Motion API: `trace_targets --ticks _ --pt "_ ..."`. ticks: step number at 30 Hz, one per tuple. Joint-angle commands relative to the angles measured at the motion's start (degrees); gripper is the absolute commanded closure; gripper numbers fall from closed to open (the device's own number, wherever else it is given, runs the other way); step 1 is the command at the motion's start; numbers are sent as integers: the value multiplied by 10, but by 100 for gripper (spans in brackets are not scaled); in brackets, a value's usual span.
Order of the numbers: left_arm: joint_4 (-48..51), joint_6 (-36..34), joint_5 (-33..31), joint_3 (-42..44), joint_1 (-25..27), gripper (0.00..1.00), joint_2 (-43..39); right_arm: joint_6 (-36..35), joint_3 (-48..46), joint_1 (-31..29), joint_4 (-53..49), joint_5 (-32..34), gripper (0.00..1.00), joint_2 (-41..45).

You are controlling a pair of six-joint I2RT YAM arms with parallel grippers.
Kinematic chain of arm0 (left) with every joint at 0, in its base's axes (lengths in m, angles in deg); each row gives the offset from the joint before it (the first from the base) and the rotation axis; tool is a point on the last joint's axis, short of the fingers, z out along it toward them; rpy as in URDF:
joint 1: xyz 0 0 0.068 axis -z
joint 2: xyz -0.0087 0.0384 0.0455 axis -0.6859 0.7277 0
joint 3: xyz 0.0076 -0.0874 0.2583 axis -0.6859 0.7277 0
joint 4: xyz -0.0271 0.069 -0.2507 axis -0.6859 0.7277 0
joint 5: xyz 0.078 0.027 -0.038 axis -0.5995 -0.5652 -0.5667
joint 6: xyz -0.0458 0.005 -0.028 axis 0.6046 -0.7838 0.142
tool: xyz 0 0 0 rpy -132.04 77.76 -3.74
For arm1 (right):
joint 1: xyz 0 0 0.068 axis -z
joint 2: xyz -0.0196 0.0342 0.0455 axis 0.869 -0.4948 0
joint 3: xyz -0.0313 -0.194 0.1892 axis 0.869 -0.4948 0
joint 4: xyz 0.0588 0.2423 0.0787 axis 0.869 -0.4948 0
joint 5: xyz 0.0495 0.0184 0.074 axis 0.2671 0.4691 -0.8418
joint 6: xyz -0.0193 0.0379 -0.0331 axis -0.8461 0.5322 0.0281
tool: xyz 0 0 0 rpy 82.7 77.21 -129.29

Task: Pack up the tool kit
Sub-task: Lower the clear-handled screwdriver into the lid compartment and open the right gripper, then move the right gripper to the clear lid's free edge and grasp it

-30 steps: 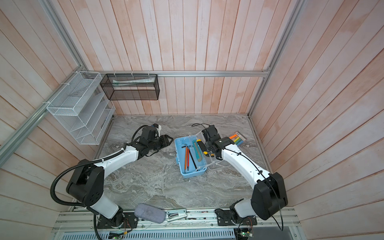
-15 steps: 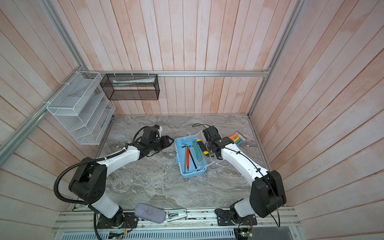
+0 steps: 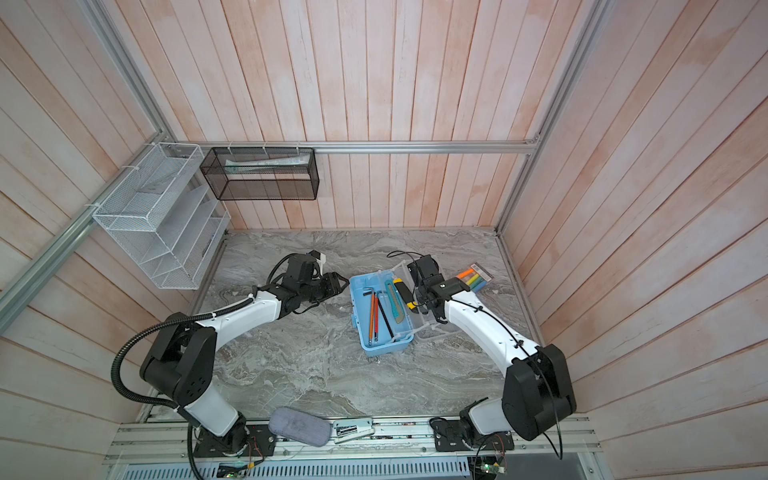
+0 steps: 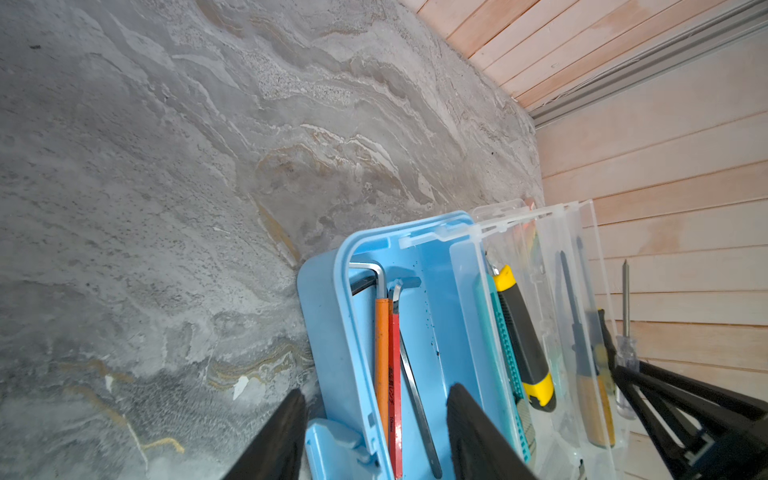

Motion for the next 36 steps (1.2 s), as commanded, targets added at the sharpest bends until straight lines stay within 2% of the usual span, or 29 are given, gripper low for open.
trace_targets --ticks 1,3,10,15,18,23,26,29,33,36 --pt "-3 0 3 -13 2 43 15 7 -2 3 -5 -12 76 11" --pt "-6 2 4 -13 2 43 17 8 -2 3 -3 -14 73 16" --pt "3 -5 -3 -33 5 43 33 17 24 3 -13 -15 75 35" --pt "36 -28 -43 -75 20 43 66 45 33 2 30 -85 73 73" --pt "87 -45 -87 -123 33 45 95 49 45 3 42 -124 72 81" --pt "220 -79 -204 -225 61 49 152 41 45 3 62 -112 72 97" --pt "245 -88 -232 -241 67 50 165 34 40 3 78 -111 72 108" --pt "260 -88 -227 -259 67 54 184 28 32 3 94 -108 71 113" --pt "271 -86 -225 -279 67 67 206 19 23 7 111 -112 71 114" --pt "274 -89 -238 -291 65 72 215 18 15 13 126 -132 71 114"
